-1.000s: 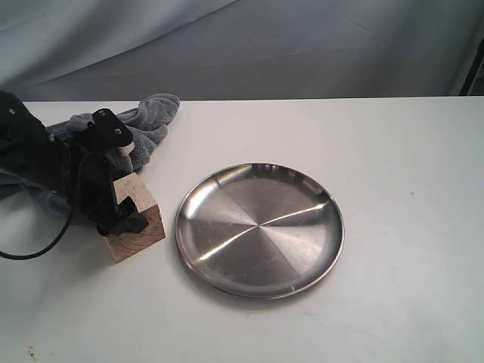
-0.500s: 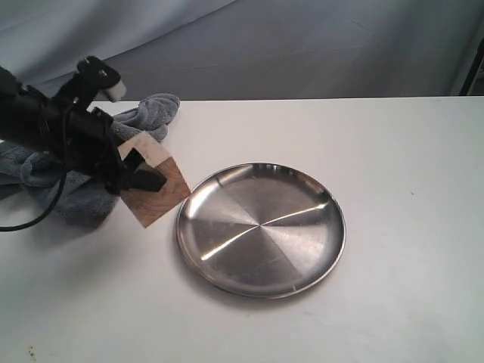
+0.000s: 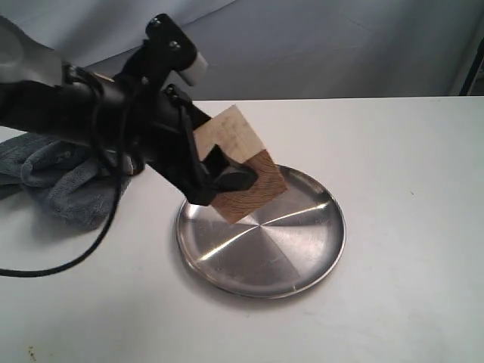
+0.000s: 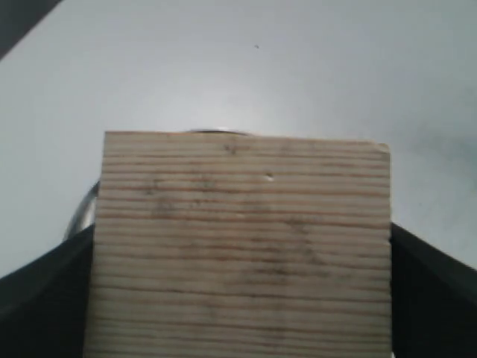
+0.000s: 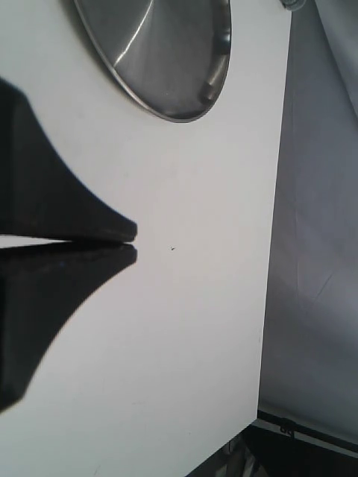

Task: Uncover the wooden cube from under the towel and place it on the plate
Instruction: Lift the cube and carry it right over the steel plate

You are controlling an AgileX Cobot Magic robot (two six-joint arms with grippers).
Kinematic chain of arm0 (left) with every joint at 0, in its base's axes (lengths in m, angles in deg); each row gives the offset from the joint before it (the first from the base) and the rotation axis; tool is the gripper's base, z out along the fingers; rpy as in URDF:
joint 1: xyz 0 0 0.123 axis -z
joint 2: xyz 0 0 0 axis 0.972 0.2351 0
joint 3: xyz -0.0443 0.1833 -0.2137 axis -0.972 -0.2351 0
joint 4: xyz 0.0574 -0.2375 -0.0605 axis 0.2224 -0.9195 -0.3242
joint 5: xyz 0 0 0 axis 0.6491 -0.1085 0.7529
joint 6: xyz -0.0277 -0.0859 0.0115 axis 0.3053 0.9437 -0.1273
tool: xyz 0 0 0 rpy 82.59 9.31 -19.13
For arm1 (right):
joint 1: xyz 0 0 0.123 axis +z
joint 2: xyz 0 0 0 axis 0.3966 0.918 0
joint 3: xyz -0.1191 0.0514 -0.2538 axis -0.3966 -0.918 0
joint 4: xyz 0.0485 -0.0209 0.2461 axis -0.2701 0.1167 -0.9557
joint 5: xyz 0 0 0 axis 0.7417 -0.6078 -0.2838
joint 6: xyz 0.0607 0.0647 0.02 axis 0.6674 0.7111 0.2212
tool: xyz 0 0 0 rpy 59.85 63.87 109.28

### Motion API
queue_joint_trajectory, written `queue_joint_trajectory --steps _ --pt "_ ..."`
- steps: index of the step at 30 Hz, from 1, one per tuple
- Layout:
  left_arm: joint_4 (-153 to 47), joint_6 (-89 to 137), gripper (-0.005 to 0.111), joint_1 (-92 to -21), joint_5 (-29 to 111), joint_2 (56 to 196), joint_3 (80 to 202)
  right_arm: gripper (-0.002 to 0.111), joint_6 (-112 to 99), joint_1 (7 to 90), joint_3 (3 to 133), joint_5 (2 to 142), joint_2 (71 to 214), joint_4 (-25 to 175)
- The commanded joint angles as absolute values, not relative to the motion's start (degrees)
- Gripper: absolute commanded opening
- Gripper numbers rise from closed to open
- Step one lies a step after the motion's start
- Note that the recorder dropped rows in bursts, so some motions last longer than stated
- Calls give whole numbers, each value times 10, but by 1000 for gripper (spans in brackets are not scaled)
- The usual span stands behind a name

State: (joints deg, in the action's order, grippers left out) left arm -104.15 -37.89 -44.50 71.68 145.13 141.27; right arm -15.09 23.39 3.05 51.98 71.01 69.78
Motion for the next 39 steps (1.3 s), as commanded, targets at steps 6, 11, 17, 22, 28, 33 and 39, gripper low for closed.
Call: queue_joint_trajectory --steps 6,11,17,22,28,33,39 --pt "-1062 -392 0 -378 494 1553 1419 0 -151 235 28 520 707 695" --pt "-1062 -378 0 -378 481 1615 1422 0 -151 235 28 520 707 695" --pt "-1062 -335 0 -378 486 1665 1465 0 -151 235 28 520 707 695" --pt "-1062 -306 0 -378 536 1694 1511 0 -151 235 28 520 707 695" --pt "-1062 -286 0 -378 574 1716 1540 0 -151 235 28 520 707 695" --pt "-1041 -270 0 -378 573 1722 1545 0 -151 235 28 520 707 695" --pt "-918 -168 0 -378 570 1726 1545 0 -151 235 28 520 707 695"
